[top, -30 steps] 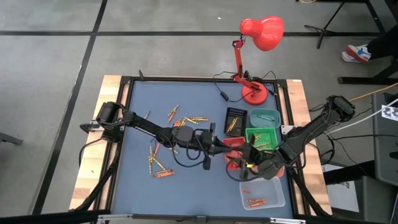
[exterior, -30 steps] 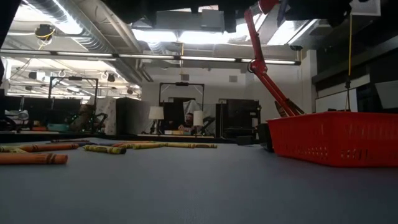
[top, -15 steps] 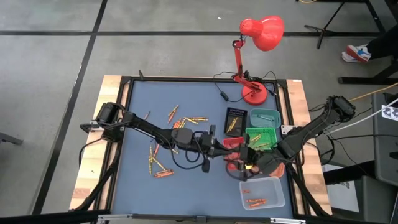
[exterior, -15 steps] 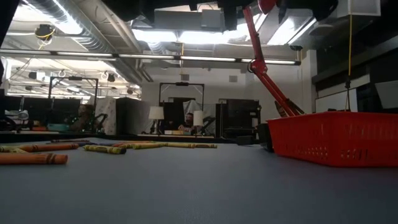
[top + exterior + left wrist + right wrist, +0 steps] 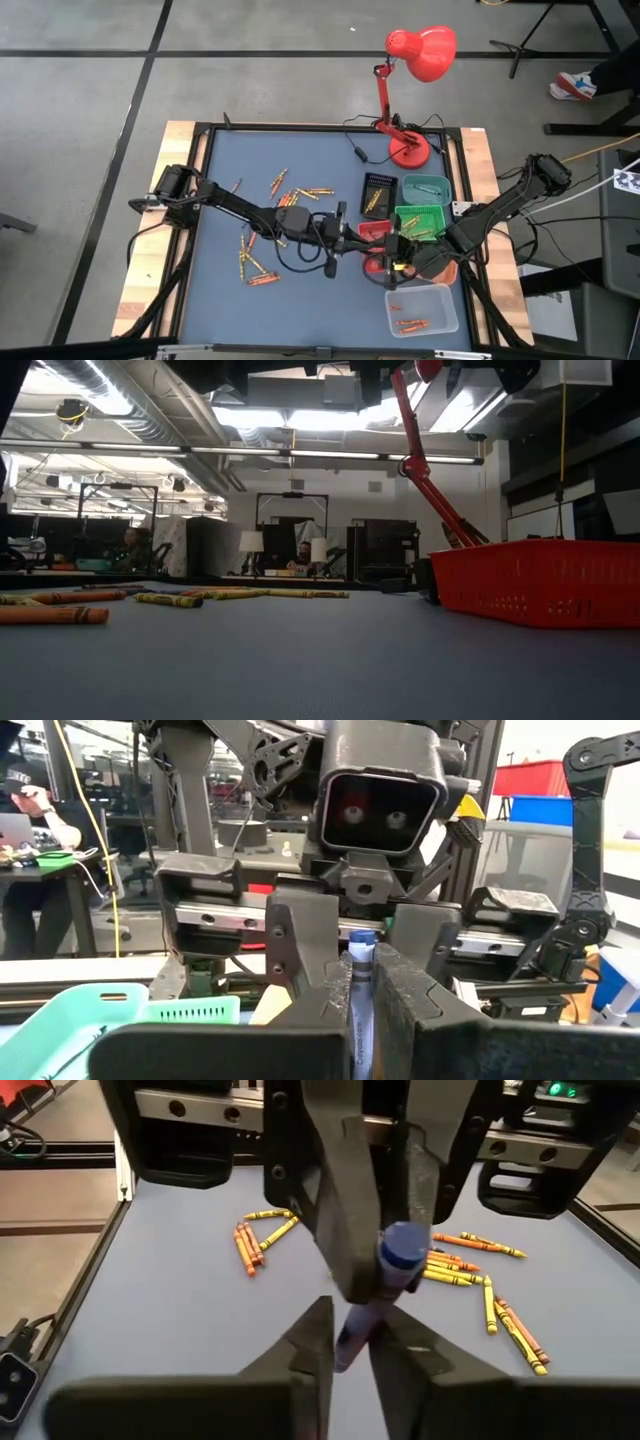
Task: Sort crayons
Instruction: Put the blue crayon into the orange bin
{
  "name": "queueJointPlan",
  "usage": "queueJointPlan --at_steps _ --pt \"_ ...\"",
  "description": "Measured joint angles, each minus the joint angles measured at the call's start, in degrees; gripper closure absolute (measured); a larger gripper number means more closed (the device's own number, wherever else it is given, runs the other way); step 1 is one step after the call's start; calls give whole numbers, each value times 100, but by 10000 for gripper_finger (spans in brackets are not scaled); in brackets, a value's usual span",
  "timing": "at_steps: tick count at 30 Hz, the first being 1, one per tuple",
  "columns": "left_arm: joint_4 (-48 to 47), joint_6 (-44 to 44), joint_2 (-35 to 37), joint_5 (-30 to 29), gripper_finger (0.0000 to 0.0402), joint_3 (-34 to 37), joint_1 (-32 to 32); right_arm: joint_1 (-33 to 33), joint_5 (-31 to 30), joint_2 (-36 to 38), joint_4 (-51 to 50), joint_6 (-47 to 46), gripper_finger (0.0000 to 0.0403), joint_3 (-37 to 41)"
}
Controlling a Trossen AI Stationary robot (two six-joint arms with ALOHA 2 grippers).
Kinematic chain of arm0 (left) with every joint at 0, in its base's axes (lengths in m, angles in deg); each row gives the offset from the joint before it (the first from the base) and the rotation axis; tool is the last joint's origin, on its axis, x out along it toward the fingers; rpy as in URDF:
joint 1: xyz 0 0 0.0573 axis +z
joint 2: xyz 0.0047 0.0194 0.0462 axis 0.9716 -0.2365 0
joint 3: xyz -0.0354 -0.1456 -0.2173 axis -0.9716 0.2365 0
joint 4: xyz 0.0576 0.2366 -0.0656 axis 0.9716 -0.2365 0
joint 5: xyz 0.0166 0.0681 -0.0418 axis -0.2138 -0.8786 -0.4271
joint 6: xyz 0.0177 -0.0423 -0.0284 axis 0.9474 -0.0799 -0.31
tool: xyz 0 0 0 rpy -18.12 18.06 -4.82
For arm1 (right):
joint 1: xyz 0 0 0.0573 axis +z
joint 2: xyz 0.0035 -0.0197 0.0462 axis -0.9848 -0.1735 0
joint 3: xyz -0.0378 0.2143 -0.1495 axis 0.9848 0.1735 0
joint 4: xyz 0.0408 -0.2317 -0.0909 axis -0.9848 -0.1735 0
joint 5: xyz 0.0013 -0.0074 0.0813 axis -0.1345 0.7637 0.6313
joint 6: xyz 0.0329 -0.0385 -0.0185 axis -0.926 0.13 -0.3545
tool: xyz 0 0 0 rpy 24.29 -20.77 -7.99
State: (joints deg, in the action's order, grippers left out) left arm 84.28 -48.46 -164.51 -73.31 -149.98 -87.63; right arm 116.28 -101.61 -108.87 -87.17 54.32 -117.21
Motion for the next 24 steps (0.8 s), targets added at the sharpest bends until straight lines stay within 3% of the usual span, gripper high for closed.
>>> queueJointPlan --at_steps 6,16,24 --pt "-2 4 0 25 393 0 -2 -2 1 0 6 -17 386 0" --pt "-143 -118 0 -7 342 0 -23 6 122 37 -212 -32 371 0" --pt "-745 -129 2 -48 319 0 -94 13 1433 664 -1696 -1016 384 0"
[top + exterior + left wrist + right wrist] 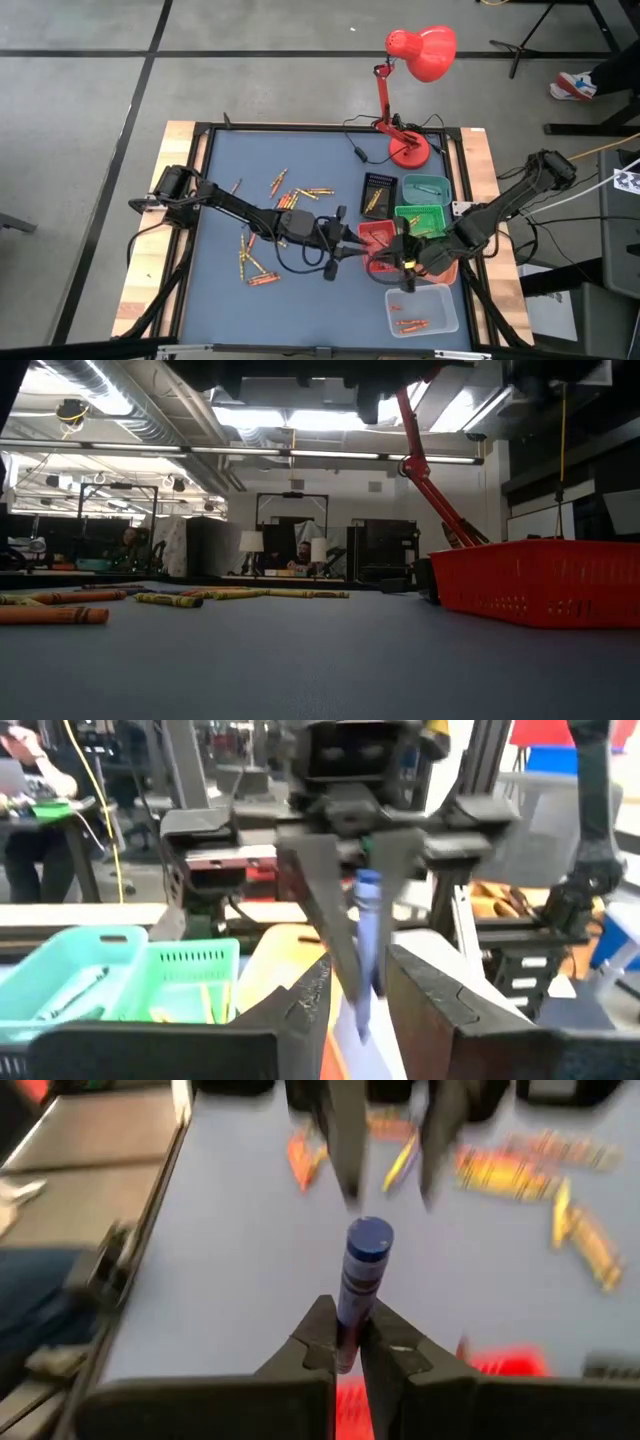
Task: Sort crayons
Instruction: Put the blue crayon into the orange bin
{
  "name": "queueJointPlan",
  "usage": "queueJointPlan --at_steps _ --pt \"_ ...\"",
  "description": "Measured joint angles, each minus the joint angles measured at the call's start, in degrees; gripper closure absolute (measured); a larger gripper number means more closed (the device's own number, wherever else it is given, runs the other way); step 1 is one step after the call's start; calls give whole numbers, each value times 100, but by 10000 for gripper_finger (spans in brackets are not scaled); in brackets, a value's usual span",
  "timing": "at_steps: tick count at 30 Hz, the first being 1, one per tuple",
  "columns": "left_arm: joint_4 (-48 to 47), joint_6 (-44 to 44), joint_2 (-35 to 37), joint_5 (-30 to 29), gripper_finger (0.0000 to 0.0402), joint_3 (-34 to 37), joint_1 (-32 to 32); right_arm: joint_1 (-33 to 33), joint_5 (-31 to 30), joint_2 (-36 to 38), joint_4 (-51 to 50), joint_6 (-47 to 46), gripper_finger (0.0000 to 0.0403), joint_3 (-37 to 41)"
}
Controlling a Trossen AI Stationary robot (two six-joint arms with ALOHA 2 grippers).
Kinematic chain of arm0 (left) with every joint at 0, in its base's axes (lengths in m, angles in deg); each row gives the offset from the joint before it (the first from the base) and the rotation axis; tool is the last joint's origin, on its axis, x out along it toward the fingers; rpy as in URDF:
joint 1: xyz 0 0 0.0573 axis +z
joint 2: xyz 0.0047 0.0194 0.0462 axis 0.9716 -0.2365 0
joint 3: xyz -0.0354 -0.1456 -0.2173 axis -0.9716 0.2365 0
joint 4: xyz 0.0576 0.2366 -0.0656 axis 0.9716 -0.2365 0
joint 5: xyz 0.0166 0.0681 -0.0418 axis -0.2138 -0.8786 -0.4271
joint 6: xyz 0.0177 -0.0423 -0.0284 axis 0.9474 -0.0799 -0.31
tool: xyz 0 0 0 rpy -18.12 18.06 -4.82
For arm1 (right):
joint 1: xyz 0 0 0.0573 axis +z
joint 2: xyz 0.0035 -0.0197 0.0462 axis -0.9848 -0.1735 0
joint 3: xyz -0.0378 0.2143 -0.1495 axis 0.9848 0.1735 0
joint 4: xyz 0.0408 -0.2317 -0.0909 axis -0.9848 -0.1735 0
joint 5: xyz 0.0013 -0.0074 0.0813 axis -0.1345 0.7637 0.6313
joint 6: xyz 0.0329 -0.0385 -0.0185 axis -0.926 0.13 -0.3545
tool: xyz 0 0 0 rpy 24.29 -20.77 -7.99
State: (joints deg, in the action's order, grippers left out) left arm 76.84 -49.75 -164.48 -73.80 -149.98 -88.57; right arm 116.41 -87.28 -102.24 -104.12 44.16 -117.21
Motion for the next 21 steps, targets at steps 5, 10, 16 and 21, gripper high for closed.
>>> queueJointPlan --at_steps 5,10,16,21 --pt "-395 0 2 28 318 0 -25 0 1159 368 -1427 -1023 372 0" --pt "-855 2 2 28 318 0 -28 -2 1959 436 -2746 -1563 379 0" --pt "-1155 2 2 34 318 0 -28 -2 2553 427 -3503 -1860 373 0" --pt "-1778 4 98 36 320 0 -13 -4 2559 427 -3658 -1925 356 0"
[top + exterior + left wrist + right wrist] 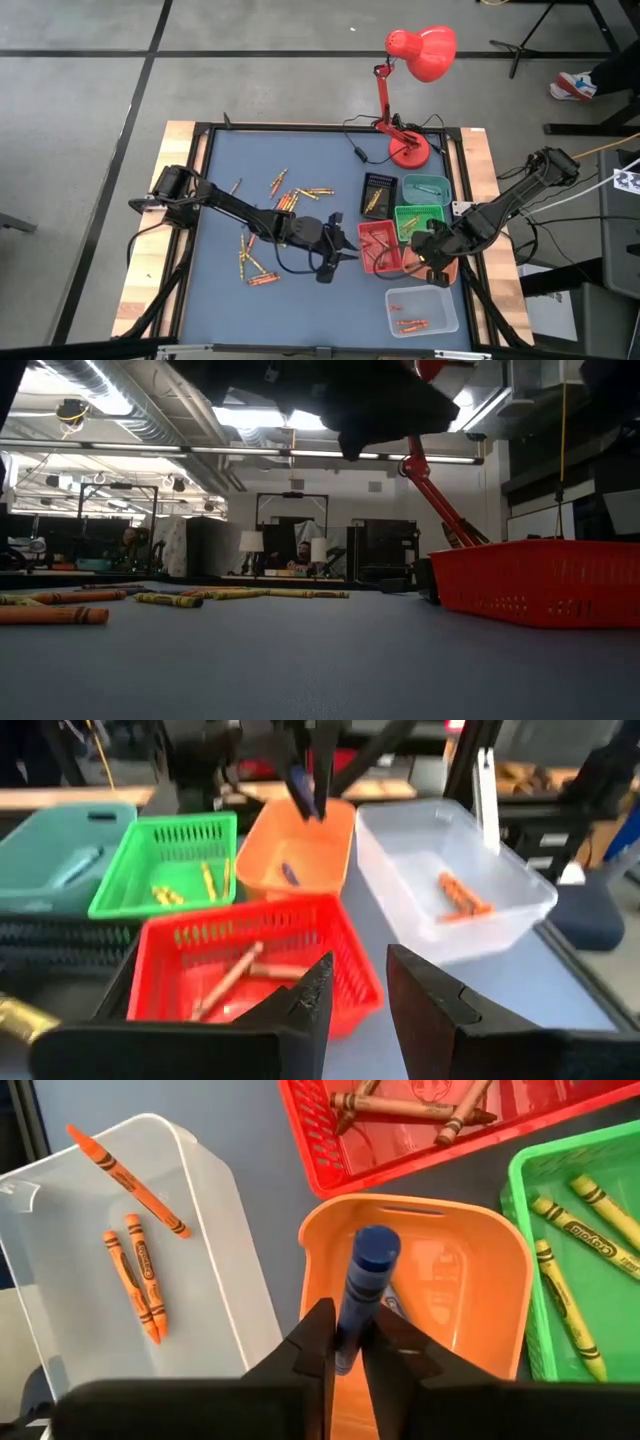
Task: Sort crayons
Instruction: Put the blue crayon into the orange bin, then put the orange crayon into the transparent bin
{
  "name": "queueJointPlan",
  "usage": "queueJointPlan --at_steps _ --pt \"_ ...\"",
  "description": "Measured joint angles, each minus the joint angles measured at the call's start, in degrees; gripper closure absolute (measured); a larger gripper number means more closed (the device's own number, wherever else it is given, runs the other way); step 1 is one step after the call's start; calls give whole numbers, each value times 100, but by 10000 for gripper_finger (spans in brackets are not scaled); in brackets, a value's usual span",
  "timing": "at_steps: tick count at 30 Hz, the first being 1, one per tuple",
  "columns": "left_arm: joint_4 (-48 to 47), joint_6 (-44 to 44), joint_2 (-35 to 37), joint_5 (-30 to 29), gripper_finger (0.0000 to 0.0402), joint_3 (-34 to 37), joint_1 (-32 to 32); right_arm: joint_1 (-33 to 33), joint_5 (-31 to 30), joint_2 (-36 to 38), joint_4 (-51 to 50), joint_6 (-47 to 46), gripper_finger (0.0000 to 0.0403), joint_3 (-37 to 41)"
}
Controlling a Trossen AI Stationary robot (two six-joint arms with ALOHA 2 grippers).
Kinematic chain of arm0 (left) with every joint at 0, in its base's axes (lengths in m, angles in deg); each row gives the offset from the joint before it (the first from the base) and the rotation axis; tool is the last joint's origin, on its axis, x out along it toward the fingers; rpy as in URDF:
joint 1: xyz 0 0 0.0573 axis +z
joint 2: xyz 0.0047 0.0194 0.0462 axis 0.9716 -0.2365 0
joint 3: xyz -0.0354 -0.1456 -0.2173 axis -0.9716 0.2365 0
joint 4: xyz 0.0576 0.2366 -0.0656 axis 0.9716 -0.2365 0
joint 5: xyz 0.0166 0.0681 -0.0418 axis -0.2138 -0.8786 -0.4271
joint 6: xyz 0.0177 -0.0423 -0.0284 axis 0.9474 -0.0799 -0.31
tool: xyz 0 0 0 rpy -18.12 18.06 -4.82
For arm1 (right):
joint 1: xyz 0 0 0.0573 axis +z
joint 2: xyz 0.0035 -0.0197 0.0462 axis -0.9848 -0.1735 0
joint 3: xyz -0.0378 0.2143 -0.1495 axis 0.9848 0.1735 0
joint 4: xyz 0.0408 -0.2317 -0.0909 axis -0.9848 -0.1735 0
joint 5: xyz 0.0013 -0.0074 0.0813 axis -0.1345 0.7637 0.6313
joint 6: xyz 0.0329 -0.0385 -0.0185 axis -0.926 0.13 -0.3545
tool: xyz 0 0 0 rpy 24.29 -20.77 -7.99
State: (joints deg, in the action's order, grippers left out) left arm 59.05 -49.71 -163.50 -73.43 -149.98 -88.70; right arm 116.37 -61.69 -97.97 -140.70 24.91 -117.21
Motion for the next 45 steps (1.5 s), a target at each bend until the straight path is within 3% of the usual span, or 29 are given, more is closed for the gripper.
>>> queueJointPlan --at_steps 9,15,21,25,34,45 --pt "-1840 -15 743 8 323 0 -65 0 -2 -2 -20 0 348 0" --pt "-3157 -469 1069 171 323 0 -301 0 -2 -15 -51 0 348 0" --pt "-4381 -1556 1087 733 323 0 -673 0 -138 -15 -8 0 347 0" --pt "-5230 -2104 1078 708 323 0 -1035 0 -517 -15 181 0 347 0" --pt "-5688 -3052 1074 122 323 226 -1707 0 -1125 -15 1360 30 347 0" --pt "-5591 -3684 1074 141 323 864 -1862 0 -1215 -15 2605 87 347 0"
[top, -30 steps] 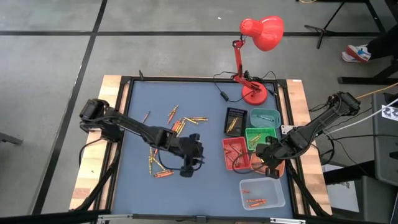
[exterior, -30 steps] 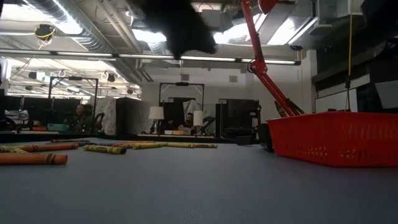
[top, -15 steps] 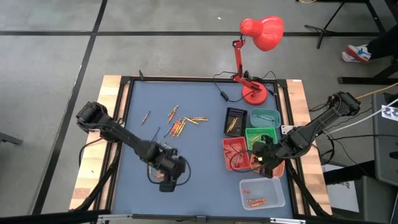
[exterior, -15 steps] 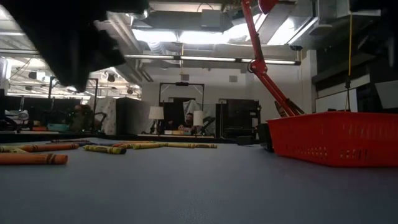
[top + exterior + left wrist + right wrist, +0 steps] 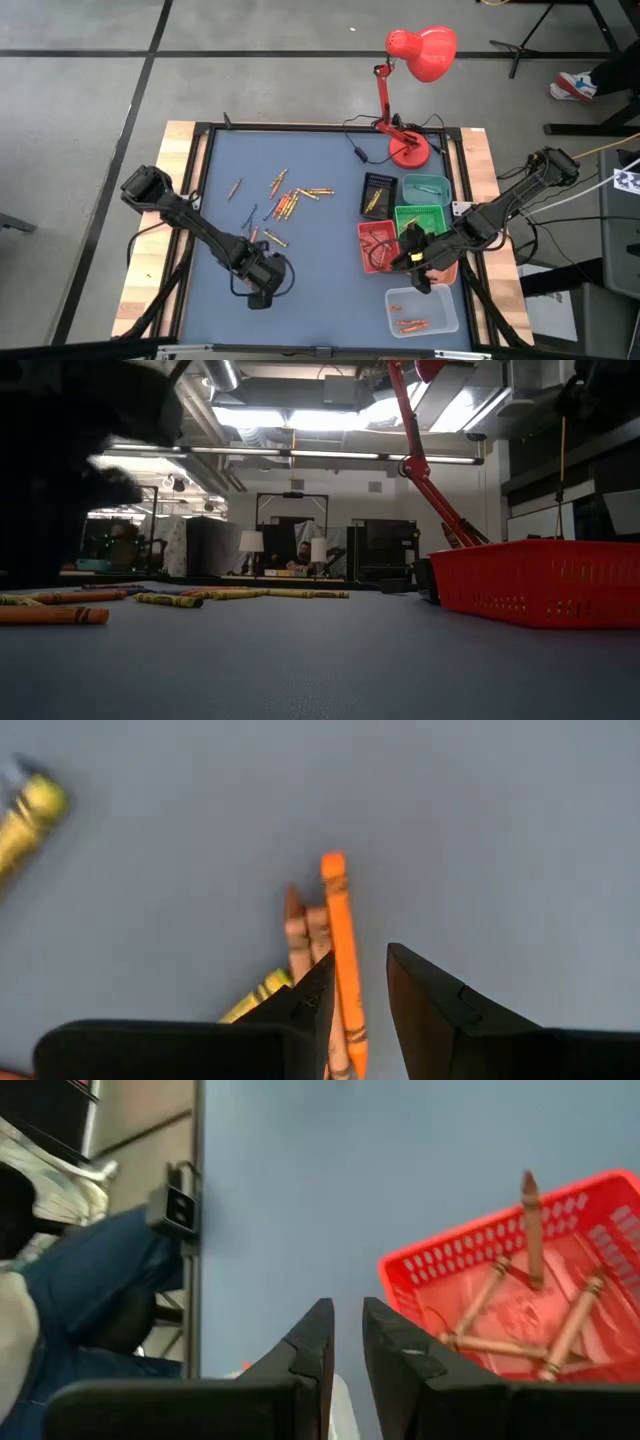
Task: Sort crayons
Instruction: Put the orange crayon into the transparent bin
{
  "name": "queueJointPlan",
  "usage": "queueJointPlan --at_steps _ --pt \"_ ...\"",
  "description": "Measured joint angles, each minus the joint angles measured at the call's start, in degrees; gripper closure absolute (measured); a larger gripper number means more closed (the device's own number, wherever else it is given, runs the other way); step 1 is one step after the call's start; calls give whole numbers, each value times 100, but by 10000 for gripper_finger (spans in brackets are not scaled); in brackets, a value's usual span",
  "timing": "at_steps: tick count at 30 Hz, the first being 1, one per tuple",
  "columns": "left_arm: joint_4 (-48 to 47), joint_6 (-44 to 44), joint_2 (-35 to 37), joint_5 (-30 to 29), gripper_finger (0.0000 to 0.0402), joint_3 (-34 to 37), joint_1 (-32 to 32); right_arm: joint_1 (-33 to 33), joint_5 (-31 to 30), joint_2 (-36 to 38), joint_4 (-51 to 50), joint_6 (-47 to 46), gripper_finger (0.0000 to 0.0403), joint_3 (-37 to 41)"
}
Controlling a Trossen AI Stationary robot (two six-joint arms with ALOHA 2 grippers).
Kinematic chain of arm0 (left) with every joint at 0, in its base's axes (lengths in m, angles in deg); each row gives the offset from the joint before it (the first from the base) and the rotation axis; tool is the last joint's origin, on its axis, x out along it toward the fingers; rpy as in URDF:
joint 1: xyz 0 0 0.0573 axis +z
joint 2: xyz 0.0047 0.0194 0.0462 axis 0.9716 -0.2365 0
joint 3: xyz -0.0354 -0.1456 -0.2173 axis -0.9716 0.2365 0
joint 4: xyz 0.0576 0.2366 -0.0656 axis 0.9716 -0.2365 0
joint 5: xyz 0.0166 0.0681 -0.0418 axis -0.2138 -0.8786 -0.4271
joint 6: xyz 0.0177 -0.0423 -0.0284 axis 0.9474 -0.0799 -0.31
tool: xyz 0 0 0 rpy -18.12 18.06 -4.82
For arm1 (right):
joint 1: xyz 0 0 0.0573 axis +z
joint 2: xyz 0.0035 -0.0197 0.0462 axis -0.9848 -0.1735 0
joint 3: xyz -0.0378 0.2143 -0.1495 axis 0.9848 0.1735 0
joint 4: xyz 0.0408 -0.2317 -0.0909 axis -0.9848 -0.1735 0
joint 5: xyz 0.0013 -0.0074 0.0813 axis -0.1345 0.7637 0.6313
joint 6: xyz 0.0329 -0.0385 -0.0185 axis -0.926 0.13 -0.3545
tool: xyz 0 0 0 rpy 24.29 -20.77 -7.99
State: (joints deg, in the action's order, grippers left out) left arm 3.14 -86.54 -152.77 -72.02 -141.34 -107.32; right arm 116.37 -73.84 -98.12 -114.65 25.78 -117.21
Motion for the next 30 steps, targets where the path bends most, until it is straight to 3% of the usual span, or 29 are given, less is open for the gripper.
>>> queueJointPlan --at_steps 30 --pt "528 -195 -2 -237 323 266 -314 0 -9 0 186 11 347 0"
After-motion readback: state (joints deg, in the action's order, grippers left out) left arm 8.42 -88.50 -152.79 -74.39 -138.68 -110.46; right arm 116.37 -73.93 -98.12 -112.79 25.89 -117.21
